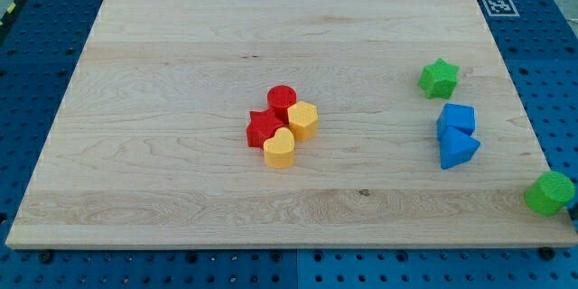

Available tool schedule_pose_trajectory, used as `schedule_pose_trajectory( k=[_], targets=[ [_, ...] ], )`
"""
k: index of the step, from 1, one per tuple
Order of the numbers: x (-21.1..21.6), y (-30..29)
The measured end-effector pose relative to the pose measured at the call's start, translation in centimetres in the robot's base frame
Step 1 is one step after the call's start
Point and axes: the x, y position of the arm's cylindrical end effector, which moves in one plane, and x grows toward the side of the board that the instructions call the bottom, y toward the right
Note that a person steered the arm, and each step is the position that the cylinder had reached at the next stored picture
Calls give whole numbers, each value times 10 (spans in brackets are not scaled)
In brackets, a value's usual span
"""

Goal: Move the green circle closer to the blue triangle and blue cube

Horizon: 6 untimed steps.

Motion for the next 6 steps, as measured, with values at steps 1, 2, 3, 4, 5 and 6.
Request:
schedule_pose_trajectory(
  k=[1,2,3,4,5,6],
  targets=[
    [-7,-19],
    [-14,-30],
    [-26,-39],
    [-39,-46],
    [-51,-53],
    [-62,-62]
  ],
)
